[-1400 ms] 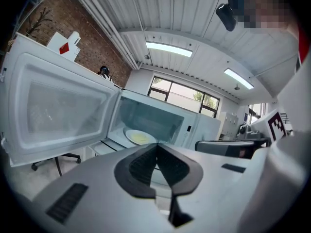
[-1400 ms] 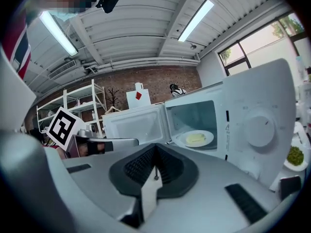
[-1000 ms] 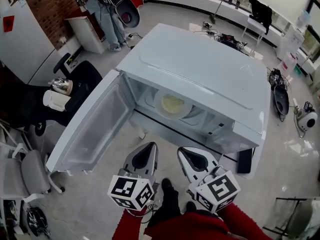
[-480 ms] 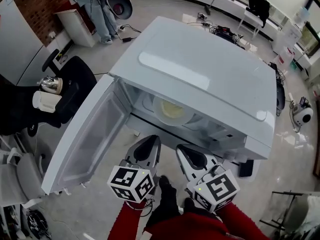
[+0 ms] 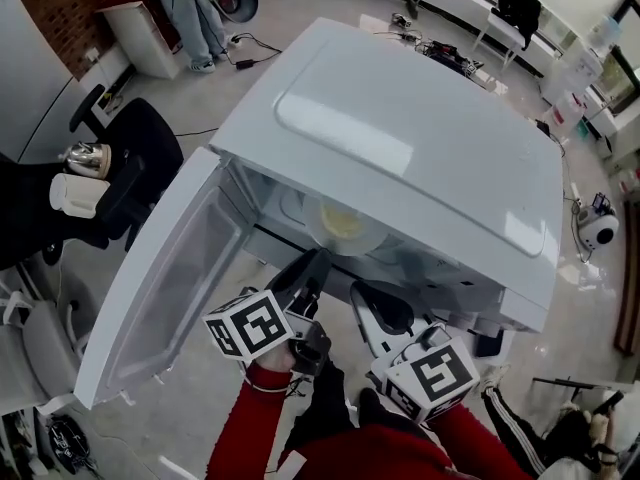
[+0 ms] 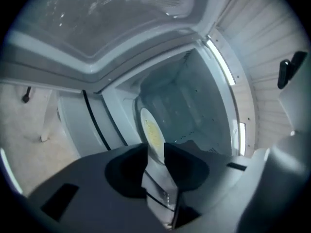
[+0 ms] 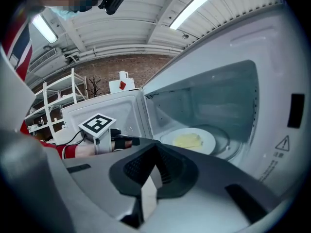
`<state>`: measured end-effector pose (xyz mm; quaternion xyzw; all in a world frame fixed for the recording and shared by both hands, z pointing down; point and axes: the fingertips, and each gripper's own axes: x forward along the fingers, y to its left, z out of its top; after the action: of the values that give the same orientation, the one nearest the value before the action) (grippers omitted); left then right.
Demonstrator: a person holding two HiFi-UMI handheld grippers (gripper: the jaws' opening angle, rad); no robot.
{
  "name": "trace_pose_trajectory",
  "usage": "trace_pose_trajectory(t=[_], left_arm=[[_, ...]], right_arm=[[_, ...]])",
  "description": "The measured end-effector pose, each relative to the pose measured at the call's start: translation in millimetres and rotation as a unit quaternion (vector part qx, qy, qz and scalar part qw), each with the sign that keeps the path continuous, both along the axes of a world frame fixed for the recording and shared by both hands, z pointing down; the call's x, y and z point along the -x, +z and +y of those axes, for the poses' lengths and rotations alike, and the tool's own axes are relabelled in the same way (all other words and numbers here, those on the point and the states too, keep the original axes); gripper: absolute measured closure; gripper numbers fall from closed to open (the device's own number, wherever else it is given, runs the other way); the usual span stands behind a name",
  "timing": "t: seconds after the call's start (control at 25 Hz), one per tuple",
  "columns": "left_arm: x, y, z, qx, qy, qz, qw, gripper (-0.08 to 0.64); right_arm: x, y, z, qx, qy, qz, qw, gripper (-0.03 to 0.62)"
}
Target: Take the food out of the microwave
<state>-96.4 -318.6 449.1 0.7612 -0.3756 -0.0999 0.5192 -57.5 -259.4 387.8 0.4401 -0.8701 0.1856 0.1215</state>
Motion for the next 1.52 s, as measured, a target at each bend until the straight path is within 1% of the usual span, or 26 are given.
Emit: trace_pose_trajectory(t=[0.12,0.24,0.48,0.6,0.8,0.96,1.08,1.12,1.24,1.52], left_arm=[[-0.2,7.1,-6.2,0.041,-0.012,0.041,0.9982,0.456],[-1.3,14.0,-8.3,0.072,-0.016,0.067,0.995,0.454],[-4.2,19.8,-12.8,0.111,-0.021,0.11,0.9875,0.454],[-6.9,22.5,-13.8,0.128,-0.023,0.124,0.9837,0.454],[-8.8,23.8,-17.6,0.152,-0.026,0.13,0.9793,0.454],[-11.5,23.5,-18.1,0.168,-0.033,0.138,0.9754,0.454],[-9.9,22.0,-16.9,0.171,-0.036,0.148,0.9735,0.464],[-10.2,20.4,-16.5,0.169,-0.036,0.15,0.9735,0.475],[-13.6,15.7,-16.5,0.164,-0.037,0.156,0.9733,0.54],[-14.6,11.4,-9.5,0.16,-0.048,0.18,0.9693,0.545]], right_arm=[[1.4,-2.0,-4.4,-0.002,0.0,-0.001,1.0,0.581],[1.4,-2.1,-6.9,0.0,0.002,-0.001,1.0,0.581],[1.1,-0.1,-9.5,0.004,0.002,0.0,1.0,0.581],[-0.3,0.2,-9.3,0.006,0.006,-0.002,1.0,0.581],[-0.1,-2.5,-11.3,0.007,0.012,-0.003,1.0,0.581],[-3.5,-3.2,-9.8,0.01,0.016,-0.003,1.0,0.581],[-2.8,-3.8,-9.6,0.01,0.016,-0.003,1.0,0.581],[-3.0,-3.8,-9.1,0.01,0.016,-0.003,1.0,0.581],[-4.8,-3.6,-7.0,0.009,0.016,-0.003,1.0,0.581],[-5.9,-5.3,-1.9,0.005,0.012,-0.001,1.0,0.581]])
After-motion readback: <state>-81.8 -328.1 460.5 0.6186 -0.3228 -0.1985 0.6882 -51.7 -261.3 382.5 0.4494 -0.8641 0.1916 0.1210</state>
